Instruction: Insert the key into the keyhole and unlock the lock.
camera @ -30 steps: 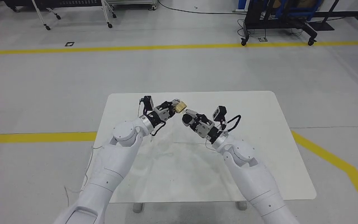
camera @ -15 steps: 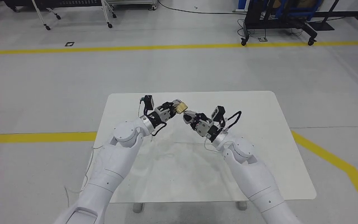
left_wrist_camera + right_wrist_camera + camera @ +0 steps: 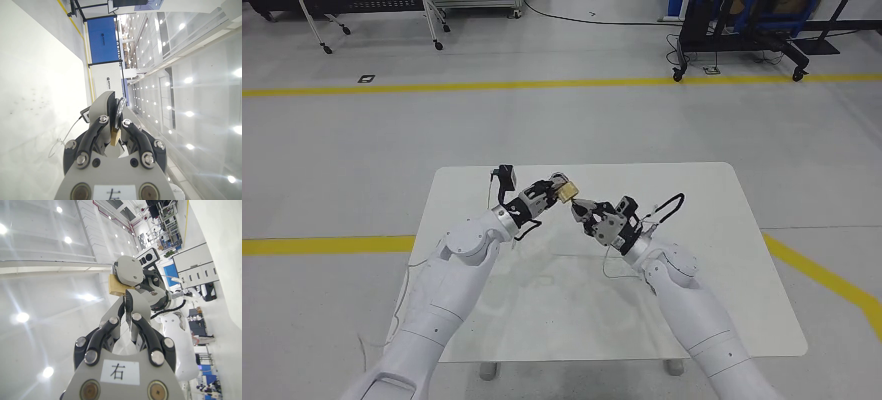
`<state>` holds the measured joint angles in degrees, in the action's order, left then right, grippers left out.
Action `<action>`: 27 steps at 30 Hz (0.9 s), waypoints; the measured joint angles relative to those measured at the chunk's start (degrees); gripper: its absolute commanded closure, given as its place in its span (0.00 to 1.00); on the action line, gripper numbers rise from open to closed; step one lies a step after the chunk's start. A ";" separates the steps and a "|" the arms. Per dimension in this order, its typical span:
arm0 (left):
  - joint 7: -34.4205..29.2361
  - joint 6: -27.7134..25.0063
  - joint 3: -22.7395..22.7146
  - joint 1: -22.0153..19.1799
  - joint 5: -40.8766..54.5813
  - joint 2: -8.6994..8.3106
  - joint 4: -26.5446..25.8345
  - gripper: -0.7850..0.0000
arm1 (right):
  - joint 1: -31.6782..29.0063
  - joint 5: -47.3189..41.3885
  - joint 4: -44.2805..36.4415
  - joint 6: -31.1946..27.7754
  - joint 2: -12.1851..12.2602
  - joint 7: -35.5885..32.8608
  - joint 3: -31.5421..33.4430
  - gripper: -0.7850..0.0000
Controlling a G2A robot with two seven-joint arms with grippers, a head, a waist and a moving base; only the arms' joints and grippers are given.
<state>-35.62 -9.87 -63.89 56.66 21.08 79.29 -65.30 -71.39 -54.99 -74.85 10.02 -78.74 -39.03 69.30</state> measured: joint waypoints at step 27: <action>0.22 2.41 -0.14 0.77 -2.48 -0.29 -1.22 1.00 | -3.44 18.90 -8.10 -14.25 1.21 12.59 1.98 0.05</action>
<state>-35.39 -7.46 -64.03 57.43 18.60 79.00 -66.52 -74.83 -36.09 -82.95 -4.23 -77.53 -26.44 71.28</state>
